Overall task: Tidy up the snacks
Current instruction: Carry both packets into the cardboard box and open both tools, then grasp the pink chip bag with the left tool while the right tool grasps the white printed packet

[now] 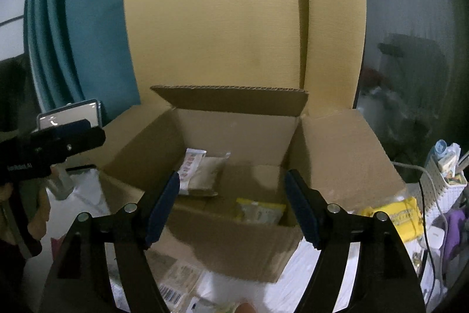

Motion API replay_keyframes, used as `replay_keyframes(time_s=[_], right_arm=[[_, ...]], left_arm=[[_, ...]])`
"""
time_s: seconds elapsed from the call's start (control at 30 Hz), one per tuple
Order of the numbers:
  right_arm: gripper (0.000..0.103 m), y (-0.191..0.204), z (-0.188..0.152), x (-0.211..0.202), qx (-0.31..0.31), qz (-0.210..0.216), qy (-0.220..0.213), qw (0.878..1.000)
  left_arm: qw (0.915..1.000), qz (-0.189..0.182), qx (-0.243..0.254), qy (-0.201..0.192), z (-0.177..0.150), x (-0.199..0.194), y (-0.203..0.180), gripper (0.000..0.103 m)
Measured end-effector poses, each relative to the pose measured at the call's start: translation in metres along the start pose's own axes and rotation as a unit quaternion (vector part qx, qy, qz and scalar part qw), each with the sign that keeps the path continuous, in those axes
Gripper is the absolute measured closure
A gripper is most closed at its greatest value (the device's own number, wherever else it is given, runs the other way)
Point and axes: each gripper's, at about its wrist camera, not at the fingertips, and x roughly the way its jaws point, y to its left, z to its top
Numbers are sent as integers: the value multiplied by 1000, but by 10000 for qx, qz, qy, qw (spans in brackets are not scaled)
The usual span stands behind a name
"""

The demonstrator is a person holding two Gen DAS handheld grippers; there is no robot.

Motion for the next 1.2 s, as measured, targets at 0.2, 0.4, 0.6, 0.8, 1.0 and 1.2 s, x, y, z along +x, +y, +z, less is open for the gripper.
replay_keyframes(time_s=[0.2,0.4,0.6,0.8,1.0,1.2], right_arm=[[26,13,-17,-18,47,93,79,9999],[26,25,-40,-28,128,189,279,9994],[26,40,-63,-33,180,277,480,9983],[26,56,-78,-30,163,351,702,9968],[26,72,-89,-24,95,458,923,9946],[26,88,-100,-14,53,607,1204,9908]], left_arm=[[10000,-4,-5,4,-15,-28,-4,7],[9999,36,-97,131,-38,-48,0,7],[9994,37,-217,263,-63,-64,9,7],[9987,28,-317,398,-84,-75,18,7],[9971,153,-477,568,-106,-80,35,7],[9933,306,-585,950,-132,-73,50,7]])
